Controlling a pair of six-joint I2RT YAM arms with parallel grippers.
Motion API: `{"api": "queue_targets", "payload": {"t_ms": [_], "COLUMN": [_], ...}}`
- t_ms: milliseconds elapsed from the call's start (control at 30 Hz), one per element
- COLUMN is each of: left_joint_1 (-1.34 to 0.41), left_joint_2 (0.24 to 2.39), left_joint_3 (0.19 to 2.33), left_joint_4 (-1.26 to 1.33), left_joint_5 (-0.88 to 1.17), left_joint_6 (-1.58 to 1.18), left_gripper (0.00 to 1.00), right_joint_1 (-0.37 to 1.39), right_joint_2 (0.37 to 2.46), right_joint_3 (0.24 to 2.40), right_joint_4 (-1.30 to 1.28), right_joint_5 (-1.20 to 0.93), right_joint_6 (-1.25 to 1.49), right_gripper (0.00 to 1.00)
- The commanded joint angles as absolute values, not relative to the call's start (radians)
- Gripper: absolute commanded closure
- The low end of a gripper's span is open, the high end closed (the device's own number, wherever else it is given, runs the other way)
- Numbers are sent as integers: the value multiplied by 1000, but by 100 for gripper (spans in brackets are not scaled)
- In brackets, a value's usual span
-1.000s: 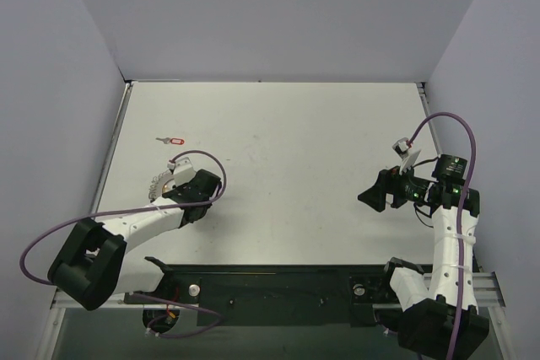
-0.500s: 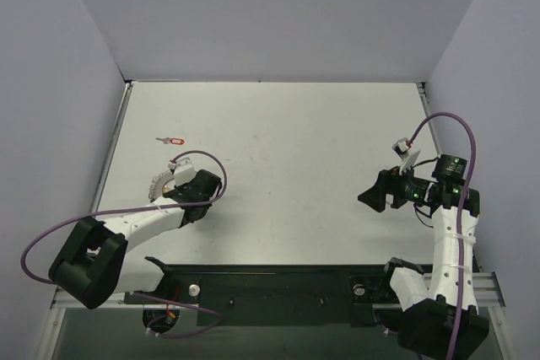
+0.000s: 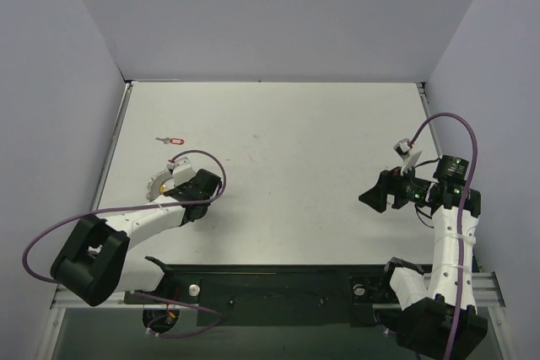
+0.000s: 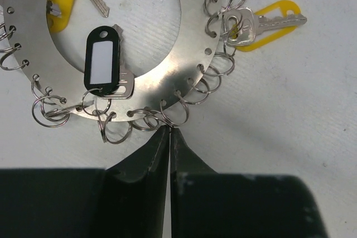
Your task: Put the keys on the keyring
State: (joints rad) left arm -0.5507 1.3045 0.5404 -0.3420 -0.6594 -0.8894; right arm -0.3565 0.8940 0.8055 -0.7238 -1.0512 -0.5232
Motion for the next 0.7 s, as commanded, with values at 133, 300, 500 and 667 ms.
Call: {"api": "queue_targets", "payload": {"t_ms": [133,300,500,667], "left_joint_1": [-549,-580,-689,-761], "left_joint_2": [1226,1164,1135,1181], "left_joint_3": [586,591,629,676], "left_joint_4": [-370,-374,-388,-420], "left_joint_5": [-628,-569,-514,-529], "left_joint_6": [-853,-796,-750,-750], "left_gripper": [96,100,100,100], "right_joint_1": [-371,-371,-373,-373], "right_joint_2": [899,897,899,902], "right_joint_3": [811,811,813,811], "right_joint_4": [-758,-759,-758,-759], "right_joint_5": [-1103,-1103,-1104,-1101], "right_joint_6": [-551,-552,-554,-555], "right_gripper": [27,27,27,27]}}
